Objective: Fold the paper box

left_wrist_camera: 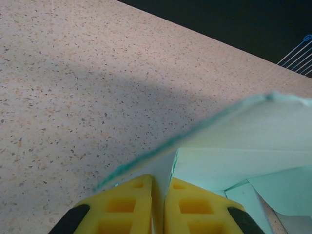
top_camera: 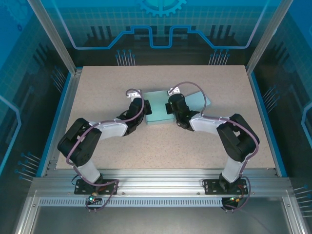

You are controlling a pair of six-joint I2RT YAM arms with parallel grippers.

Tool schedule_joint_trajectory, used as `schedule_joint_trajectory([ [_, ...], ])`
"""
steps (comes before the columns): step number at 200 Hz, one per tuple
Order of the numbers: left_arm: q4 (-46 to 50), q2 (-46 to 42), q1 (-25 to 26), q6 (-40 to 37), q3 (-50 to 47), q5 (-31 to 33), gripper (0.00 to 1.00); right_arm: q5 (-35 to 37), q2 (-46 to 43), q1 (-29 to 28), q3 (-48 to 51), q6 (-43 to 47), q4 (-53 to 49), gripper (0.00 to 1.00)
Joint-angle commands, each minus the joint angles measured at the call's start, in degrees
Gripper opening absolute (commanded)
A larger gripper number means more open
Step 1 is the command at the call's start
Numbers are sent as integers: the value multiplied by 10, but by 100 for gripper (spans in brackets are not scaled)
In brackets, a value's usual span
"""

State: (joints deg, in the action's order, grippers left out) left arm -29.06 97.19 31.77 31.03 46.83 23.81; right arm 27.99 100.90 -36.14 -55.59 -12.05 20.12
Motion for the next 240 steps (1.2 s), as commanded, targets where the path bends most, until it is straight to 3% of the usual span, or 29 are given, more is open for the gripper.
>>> schedule_joint_trajectory([
  [1,-124,15,33,-21,-36,-61,12,-65,-14,-40,24,-7,29,0],
  [176,-204,52,37,-16,-151,-62,11,-58,-27,-58,139,-17,73,0],
  [240,-216,63,36,-7,-149,-77,11,-78,-48,-60,106,-94,31,1],
])
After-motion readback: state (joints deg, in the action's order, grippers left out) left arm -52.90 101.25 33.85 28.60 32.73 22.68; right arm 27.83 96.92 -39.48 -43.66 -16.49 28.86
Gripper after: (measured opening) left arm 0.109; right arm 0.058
